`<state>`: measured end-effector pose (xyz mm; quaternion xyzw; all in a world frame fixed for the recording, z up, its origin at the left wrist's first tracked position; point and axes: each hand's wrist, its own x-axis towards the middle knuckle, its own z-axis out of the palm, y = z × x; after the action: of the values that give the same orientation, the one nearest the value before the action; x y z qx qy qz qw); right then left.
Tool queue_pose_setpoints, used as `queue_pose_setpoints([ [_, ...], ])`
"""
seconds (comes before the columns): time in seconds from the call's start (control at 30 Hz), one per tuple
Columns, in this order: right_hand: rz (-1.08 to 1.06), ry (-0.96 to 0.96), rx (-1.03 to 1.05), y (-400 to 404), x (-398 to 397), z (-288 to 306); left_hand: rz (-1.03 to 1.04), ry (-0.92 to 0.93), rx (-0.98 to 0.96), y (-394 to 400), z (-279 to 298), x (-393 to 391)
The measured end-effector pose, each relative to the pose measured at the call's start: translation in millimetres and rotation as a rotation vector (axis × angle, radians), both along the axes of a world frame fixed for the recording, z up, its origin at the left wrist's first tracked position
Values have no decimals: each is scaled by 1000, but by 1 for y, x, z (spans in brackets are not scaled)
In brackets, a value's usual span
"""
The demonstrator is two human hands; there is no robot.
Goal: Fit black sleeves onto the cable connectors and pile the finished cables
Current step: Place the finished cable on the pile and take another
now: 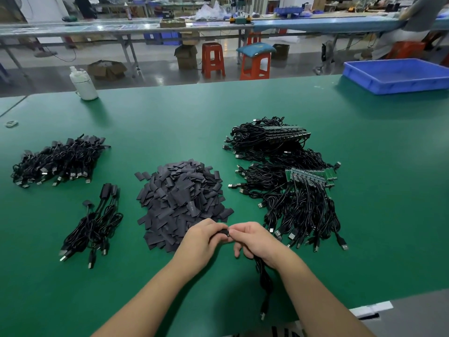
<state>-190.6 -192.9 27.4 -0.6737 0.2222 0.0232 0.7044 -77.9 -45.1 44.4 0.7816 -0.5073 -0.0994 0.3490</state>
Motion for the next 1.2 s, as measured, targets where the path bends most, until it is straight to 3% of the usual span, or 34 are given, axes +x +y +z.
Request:
queue_pose_setpoints([
  [0.53,38,-20,23,3,2,-6,-47,-38,123,-8,-9,-2],
  [0.67,-8,-23,14,4,2,-6,68,-232,191,-4,-7,6],
  [0.8,-19,0,-40,9,3,-7,78,-454,438,-7,-7,12],
  [1.2,-42,4,-67,11,2,-4,12,-553,618,-6,-4,10],
])
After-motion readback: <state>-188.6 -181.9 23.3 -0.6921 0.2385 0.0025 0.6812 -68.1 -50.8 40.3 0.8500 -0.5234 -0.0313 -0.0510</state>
